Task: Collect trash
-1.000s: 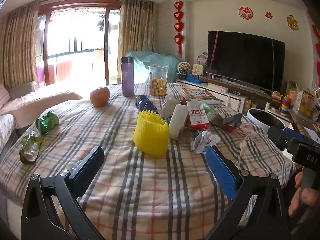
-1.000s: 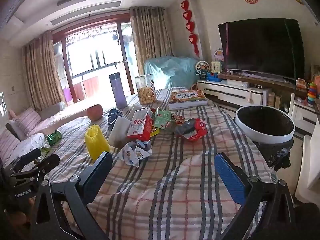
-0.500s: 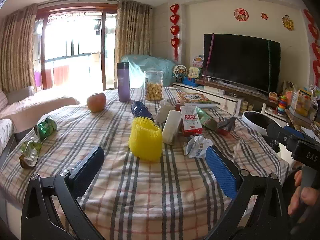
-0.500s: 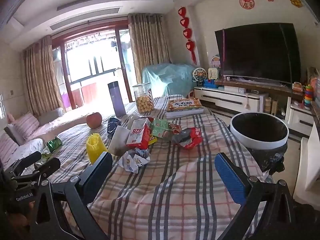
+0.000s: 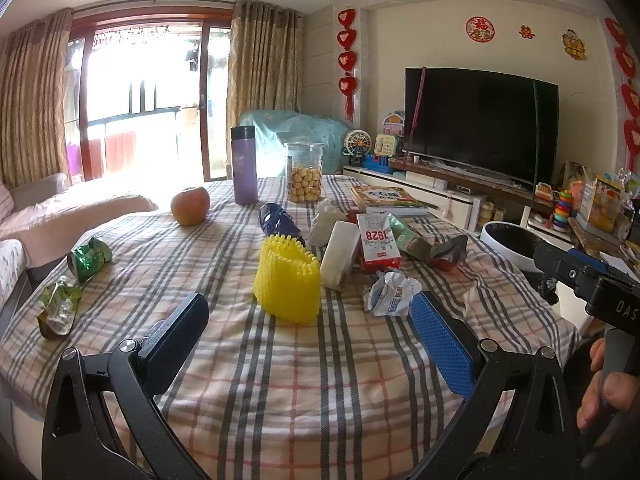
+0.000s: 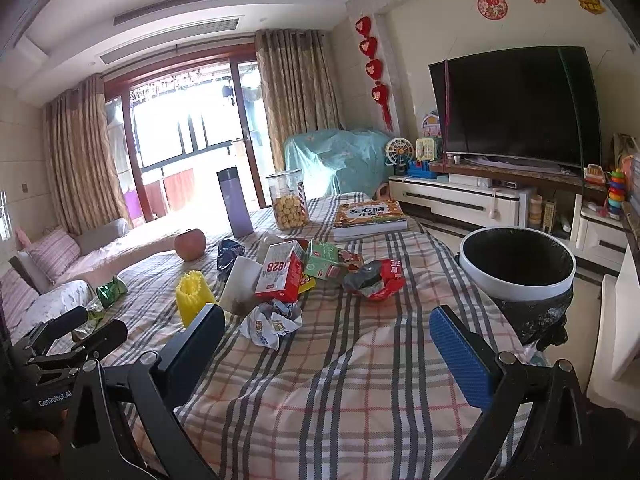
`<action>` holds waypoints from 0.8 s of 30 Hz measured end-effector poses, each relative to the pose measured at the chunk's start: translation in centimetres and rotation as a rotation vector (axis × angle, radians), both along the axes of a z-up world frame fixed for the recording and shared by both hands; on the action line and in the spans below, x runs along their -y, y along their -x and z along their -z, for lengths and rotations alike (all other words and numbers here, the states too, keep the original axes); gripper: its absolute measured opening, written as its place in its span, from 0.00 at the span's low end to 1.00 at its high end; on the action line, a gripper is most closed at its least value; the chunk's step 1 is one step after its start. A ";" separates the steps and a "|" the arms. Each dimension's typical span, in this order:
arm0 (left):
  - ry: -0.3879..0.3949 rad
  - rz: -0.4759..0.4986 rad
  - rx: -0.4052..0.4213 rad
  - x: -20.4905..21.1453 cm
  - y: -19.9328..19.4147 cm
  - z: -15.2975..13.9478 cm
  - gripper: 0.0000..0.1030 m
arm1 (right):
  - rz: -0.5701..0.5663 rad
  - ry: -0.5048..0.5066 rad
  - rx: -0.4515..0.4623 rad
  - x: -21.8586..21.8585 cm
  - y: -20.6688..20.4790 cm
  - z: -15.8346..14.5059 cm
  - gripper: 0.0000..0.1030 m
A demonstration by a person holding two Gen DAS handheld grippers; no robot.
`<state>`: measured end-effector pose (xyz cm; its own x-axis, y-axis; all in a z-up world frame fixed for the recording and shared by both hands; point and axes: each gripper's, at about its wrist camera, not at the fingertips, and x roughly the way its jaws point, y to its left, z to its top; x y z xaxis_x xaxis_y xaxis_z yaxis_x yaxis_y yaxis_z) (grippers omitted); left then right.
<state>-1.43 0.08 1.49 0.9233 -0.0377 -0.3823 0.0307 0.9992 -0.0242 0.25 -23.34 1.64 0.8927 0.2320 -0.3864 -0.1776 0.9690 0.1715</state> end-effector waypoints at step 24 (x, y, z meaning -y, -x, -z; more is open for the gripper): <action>-0.001 -0.012 -0.011 -0.3 -0.2 0.3 1.00 | -0.006 -0.010 -0.007 -0.1 0.3 -0.2 1.00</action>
